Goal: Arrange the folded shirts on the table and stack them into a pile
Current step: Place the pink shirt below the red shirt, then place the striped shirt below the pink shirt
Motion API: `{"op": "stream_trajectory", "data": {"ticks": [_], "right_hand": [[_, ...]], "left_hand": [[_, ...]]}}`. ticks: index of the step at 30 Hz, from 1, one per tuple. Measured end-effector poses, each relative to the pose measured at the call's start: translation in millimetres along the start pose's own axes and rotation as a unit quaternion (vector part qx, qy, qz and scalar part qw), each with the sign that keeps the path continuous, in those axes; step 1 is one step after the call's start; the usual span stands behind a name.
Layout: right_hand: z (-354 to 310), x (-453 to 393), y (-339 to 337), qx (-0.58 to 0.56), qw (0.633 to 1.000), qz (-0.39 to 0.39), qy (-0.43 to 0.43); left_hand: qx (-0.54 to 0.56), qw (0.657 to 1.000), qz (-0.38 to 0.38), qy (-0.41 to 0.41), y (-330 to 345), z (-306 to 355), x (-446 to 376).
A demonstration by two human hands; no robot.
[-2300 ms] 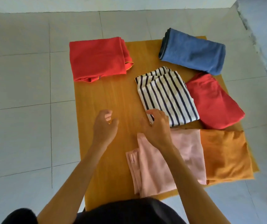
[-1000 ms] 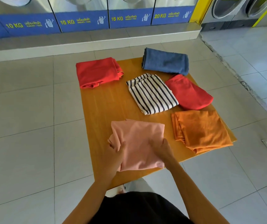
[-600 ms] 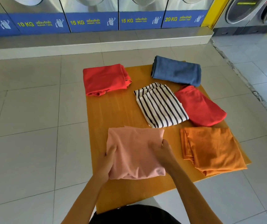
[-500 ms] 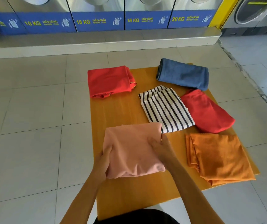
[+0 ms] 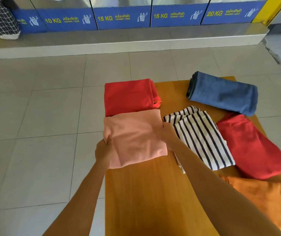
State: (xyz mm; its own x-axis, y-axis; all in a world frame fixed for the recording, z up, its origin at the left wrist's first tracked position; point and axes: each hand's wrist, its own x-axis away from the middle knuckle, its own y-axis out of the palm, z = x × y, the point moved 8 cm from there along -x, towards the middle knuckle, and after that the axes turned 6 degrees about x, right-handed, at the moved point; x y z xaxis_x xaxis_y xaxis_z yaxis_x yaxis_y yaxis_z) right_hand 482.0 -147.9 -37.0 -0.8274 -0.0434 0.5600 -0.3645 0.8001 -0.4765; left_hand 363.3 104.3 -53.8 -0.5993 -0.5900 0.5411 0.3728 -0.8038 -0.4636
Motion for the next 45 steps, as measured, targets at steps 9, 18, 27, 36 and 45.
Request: {"op": "stream_trajectory", "data": {"ticks": [9, 18, 27, 36, 45], "right_hand": [[13, -17, 5, 0.071, 0.996, 0.051, 0.004], [15, 32, -39, -0.033, 0.990, 0.140, 0.002], [153, 130, -110, -0.160, 0.904, 0.351, 0.181], [182, 118, -82, -0.346, 0.879, 0.251, 0.213], [188, 101, -109, -0.410, 0.879, 0.183, 0.158]], "left_hand": [[-0.031, 0.993, 0.103, 0.044, 2, 1, -3], [-0.109, 0.977, 0.148, 0.106, 8, 11, 6], [-0.136, 0.949, 0.039, 0.283, 93, 106, 57], [-0.269, 0.852, -0.174, 0.415, 256, 166, 73], [-0.325, 0.866, -0.227, 0.305, 274, 130, 63]]}}
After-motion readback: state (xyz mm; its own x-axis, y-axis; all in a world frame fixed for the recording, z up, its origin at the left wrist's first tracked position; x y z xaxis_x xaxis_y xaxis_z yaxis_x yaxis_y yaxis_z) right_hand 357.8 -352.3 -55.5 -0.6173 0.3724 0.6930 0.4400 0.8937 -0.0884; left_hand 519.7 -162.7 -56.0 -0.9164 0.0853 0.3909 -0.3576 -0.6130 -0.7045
